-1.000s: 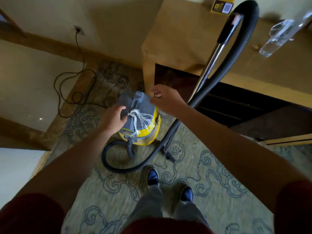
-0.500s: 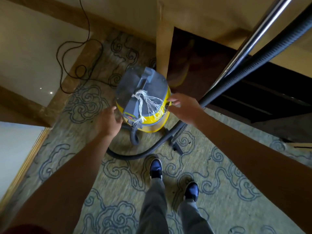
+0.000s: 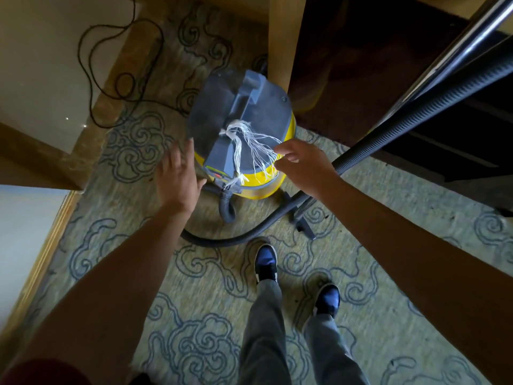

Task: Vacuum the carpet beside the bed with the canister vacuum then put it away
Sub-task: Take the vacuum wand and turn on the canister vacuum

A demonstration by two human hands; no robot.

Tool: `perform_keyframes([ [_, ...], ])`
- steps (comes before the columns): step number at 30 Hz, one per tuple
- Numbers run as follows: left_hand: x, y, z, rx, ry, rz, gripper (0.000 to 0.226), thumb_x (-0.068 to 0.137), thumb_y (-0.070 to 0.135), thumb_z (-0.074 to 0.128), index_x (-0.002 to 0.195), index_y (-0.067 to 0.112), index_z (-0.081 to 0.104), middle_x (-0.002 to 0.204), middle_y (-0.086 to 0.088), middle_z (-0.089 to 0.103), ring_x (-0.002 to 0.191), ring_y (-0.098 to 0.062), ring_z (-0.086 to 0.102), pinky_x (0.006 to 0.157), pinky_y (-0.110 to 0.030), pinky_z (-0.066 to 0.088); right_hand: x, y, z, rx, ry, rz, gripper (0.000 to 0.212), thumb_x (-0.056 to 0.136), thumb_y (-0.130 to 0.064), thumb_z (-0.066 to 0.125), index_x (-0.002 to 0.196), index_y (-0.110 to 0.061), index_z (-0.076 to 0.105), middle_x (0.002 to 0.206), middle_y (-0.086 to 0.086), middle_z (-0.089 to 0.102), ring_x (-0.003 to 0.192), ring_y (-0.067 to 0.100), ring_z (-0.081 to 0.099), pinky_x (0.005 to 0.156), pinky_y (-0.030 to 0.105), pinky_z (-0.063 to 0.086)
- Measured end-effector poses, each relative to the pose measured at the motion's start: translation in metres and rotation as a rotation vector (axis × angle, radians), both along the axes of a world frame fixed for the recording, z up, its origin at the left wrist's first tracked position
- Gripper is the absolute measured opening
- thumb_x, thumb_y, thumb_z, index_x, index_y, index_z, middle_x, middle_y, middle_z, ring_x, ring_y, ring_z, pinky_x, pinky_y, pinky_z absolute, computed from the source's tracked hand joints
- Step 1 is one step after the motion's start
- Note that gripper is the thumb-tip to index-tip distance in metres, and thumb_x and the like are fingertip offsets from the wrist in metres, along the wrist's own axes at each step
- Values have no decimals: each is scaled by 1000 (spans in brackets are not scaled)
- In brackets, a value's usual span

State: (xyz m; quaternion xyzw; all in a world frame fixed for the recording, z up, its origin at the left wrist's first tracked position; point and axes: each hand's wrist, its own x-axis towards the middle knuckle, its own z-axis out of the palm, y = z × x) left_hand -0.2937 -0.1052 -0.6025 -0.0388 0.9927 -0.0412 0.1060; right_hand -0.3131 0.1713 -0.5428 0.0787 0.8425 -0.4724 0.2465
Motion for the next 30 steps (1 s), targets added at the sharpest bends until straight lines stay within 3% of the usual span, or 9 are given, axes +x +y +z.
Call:
perform_keyframes([
  [3, -13, 3, -11, -20, -17, -172, 116, 67, 40, 89, 161, 18, 24, 160, -17, 32, 143, -41, 36, 113, -52, 35, 3, 5, -14, -22, -23, -69, 23, 87, -18, 70, 104, -32, 66, 102, -19, 67, 91, -3, 62, 70, 2, 40],
  [5, -18, 7, -19, -33, -73, -206, 117, 66, 42, 90, 160, 14, 26, 161, -16, 30, 147, -40, 31, 116, -53, 32, 2, 6, -21, -26, -38, -72, 22, 87, -19, 70, 103, -33, 67, 100, -20, 68, 88, -10, 61, 75, 7, 44],
  [8, -22, 11, -32, -50, -95, -189, 113, 69, 46, 87, 157, 6, 29, 162, -16, 30, 150, -38, 27, 120, -52, 27, -3, 8, -30, -83, -74, -158, 21, 87, -20, 69, 106, -29, 72, 106, -8, 75, 99, 10, 69, 94, 40, 56],
  [10, -26, 9, -41, -35, -64, -186, 109, 69, 49, 85, 154, 3, 33, 161, -16, 33, 149, -38, 29, 120, -52, 27, -5, 10, -34, -105, -71, -208, 15, 86, -21, 69, 97, -31, 72, 106, -1, 76, 102, 21, 71, 95, 53, 55],
  [13, -33, 3, -50, -30, -16, -242, 94, 64, 52, 86, 134, 1, 51, 149, -17, 46, 145, -38, 36, 117, -51, 31, -4, 11, -38, -114, -64, -220, 13, 81, -23, 69, 88, -33, 70, 101, 1, 77, 97, 25, 73, 90, 54, 58],
  [16, -37, -2, -57, -10, 3, -275, 85, 59, 53, 88, 120, 2, 56, 143, -17, 50, 141, -37, 41, 112, -50, 36, -5, 10, -42, -118, -57, -235, 13, 80, -23, 69, 90, -31, 71, 96, 0, 78, 93, 26, 74, 89, 55, 58],
  [24, -39, -26, -74, 90, 69, -415, 112, 59, 56, 88, 146, 2, 43, 158, -12, 37, 147, -35, 33, 117, -49, 30, -3, -4, -55, -111, -28, -184, 16, 80, -20, 66, 90, -31, 69, 93, 2, 78, 92, 31, 73, 87, 57, 57],
  [30, -35, -21, -82, 140, 86, -340, 107, 63, 51, 87, 148, 4, 42, 159, -10, 37, 146, -34, 35, 117, -47, 33, -8, -14, -59, -122, -71, -194, 17, 85, -14, 65, 91, -30, 69, 97, 2, 77, 93, 29, 74, 86, 52, 60],
])
